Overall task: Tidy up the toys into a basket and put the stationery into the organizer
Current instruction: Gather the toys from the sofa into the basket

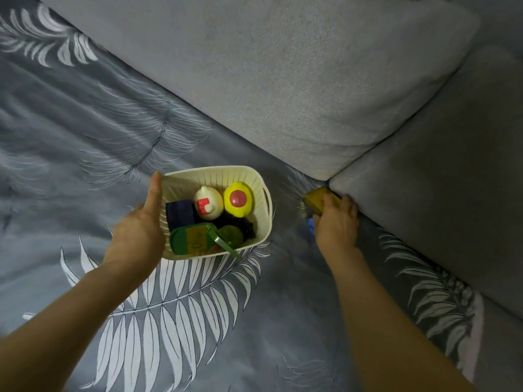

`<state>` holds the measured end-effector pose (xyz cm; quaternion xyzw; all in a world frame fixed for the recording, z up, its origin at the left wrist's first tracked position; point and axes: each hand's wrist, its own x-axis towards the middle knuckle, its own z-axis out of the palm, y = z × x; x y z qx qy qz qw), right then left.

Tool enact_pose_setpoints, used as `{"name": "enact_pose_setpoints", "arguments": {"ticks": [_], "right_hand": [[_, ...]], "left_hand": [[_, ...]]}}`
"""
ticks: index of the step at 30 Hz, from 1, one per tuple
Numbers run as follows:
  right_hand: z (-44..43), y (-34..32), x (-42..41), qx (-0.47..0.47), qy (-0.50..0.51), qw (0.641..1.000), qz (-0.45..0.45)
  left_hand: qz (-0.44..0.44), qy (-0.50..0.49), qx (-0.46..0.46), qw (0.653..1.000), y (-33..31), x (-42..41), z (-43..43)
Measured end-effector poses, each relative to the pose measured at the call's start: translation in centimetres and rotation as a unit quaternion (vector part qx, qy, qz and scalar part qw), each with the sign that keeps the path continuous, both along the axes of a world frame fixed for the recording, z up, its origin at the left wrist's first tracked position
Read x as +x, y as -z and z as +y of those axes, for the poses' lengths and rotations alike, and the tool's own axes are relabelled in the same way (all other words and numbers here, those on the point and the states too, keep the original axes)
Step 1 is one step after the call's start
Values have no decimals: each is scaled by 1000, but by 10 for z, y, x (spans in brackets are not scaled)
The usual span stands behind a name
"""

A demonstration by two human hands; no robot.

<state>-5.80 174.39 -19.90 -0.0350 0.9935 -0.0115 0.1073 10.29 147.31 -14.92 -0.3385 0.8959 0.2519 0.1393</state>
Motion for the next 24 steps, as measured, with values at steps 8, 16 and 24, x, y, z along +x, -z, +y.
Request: {"name": "enact_pose_setpoints", "arguments": {"ticks": [8,16,24], "right_hand": [[-30,-70,30,-256,-27,955,149],[-72,-111,78,-124,-284,950,28],[-94,-94,58,-18,-284,952,-111]], "left_hand": [[-9,17,14,1000,-3,-4,6],[-26,25,15,999,-6,-5,3],[-14,35,2,999,-1,-3,2]]}}
